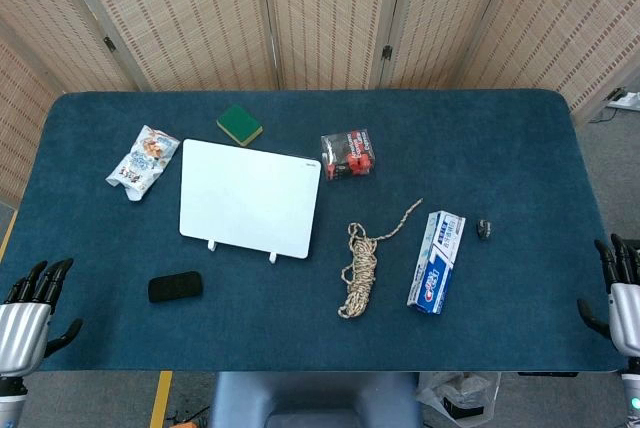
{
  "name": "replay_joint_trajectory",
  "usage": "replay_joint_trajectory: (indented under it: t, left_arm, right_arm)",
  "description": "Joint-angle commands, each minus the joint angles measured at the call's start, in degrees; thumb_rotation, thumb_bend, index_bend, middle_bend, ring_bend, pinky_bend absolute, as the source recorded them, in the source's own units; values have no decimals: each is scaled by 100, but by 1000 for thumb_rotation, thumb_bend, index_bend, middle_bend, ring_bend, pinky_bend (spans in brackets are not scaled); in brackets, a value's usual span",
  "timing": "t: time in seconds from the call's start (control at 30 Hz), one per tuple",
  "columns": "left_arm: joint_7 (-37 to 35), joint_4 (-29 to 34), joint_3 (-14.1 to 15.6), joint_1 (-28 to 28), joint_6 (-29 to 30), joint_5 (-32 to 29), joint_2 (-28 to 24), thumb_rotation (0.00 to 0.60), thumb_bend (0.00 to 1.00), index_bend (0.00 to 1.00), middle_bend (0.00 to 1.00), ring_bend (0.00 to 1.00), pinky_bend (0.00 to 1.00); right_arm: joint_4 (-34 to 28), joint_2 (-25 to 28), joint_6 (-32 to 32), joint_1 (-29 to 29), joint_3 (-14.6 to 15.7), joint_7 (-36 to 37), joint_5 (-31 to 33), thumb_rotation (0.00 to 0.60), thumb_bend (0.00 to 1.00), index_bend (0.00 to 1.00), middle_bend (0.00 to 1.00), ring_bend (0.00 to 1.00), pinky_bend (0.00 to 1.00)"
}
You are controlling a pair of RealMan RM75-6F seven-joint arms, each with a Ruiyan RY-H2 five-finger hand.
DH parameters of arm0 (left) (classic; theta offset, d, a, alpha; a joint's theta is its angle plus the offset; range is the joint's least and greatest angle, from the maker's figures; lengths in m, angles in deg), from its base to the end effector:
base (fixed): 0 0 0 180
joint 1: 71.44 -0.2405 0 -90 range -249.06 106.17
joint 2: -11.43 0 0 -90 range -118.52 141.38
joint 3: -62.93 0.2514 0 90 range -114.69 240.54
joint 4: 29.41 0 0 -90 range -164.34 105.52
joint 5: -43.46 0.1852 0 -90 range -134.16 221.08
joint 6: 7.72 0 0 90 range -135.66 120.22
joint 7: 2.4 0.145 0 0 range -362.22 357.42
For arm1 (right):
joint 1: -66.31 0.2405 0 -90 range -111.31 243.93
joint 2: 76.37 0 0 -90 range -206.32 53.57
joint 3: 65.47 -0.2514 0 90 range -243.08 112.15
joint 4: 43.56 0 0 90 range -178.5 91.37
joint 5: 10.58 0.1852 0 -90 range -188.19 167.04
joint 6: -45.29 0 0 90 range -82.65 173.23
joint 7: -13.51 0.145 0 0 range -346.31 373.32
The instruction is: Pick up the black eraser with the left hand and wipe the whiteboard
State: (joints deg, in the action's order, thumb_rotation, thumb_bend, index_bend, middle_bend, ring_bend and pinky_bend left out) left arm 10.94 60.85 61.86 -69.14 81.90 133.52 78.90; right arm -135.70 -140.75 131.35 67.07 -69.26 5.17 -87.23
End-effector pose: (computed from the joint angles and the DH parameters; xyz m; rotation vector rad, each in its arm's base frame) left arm -0.2954 0.1604 0.1670 -1.4522 -0.7046 -0.7786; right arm -0.3288 -0.1578 0.1923 1.2379 -0.8841 0.6770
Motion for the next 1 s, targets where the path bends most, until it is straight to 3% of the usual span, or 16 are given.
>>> replay_joint_trajectory:
  t: [0.03, 0.3, 0.37, 0.43, 0.5, 0.6, 0.67, 0.73, 0.83, 0.9, 1.0]
  left_arm:
    - [5, 15, -1, 3, -22, -29, -7, 600, 264, 39, 172, 115, 263]
    - [-33, 163, 90, 22, -156, -3, -105, 600, 262, 48, 172, 120, 269]
    - [28, 104, 92, 22, -104, 64, -82, 600, 262, 55, 177, 103, 195]
    - [126, 24, 48, 14, -38, 52, 7, 600, 262, 85, 223, 71, 99]
    - [133, 13, 52, 32, -100, 18, 29, 600, 262, 112, 302, 91, 121]
    - [68, -65, 108, 80, -161, 132, 80, 600, 257, 143, 527, 250, 249]
    - [52, -219, 64, 98, 7, 292, 229, 600, 246, 131, 780, 461, 419]
    - [7, -363, 19, 120, 160, 431, 386, 600, 237, 154, 951, 671, 649]
    - [-365, -252, 93, 240, -50, 498, 407, 600, 232, 231, 1000, 914, 928]
    - [-362, -28, 145, 355, -412, 378, 280, 600, 232, 257, 1000, 974, 991]
    - [-139, 371, 108, 515, -882, 62, 185, 600, 234, 287, 1000, 999, 1000]
  right_arm:
    - [-2, 2, -9, 1, -4, -12, -13, 600, 335, 0, 0, 0, 51]
    - [-17, 29, 107, -83, 43, 57, -196, 600, 335, 0, 0, 0, 51]
    - [-24, 45, 148, -107, 48, 95, -249, 600, 335, 0, 0, 0, 51]
    - [-25, 66, 159, -101, 41, 106, -301, 600, 335, 0, 0, 0, 52]
    - [-19, 72, 145, -80, 27, 109, -331, 600, 335, 0, 0, 0, 53]
    - [-12, 91, 59, -33, 36, 135, -388, 600, 335, 0, 0, 0, 58]
    - [-3, 96, 31, -18, 32, 125, -398, 600, 335, 0, 0, 0, 59]
    - [10, 103, 22, -12, 27, 155, -413, 600, 335, 0, 0, 0, 60]
    - [34, 121, 35, -20, 17, 234, -436, 600, 335, 0, 0, 0, 61]
    - [39, 134, 59, -33, 22, 288, -474, 600, 335, 0, 0, 0, 61]
    - [56, 138, 84, -43, 32, 332, -532, 600, 335, 0, 0, 0, 61]
